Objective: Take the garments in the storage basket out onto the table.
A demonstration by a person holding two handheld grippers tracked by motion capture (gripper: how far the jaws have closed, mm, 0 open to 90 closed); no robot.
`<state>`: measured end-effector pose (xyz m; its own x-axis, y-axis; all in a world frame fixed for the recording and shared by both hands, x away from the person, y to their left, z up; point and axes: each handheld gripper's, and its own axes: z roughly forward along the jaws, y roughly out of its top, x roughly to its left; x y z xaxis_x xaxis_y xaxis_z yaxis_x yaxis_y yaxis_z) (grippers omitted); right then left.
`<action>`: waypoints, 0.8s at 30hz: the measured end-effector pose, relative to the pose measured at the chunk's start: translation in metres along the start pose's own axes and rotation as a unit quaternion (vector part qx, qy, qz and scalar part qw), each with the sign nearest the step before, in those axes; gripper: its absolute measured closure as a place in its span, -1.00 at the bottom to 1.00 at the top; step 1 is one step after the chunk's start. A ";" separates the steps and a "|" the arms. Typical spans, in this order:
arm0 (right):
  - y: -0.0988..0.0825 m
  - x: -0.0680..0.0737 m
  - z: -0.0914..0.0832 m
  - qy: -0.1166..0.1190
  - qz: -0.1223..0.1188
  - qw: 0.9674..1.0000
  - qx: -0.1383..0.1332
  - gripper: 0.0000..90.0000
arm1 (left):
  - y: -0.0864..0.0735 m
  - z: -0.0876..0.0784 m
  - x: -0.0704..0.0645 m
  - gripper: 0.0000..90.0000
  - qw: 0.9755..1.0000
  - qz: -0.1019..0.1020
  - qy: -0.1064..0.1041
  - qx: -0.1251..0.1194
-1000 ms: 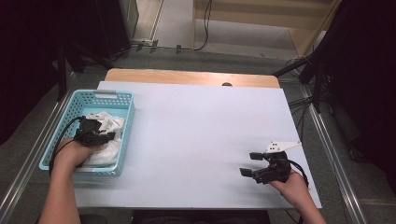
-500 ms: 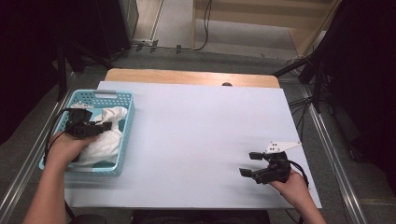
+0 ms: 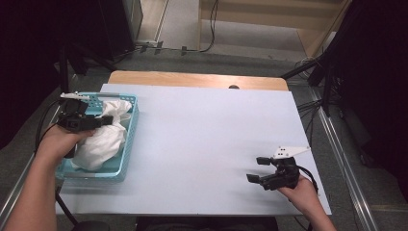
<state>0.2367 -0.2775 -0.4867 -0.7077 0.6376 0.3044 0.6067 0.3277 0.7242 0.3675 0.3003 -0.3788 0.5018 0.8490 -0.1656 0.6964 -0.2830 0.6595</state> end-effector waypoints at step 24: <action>0.000 -0.001 0.000 0.005 0.002 1.000 -0.002 -0.71 | 0.048 -0.045 -0.022 0.67 0.994 0.054 -0.095 -0.009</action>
<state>0.2370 -0.2777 -0.4875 -0.7088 0.6320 0.3133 0.6080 0.3222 0.7256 0.3671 0.2882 -0.3106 0.6620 0.7138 -0.2287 0.6256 -0.3581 0.6931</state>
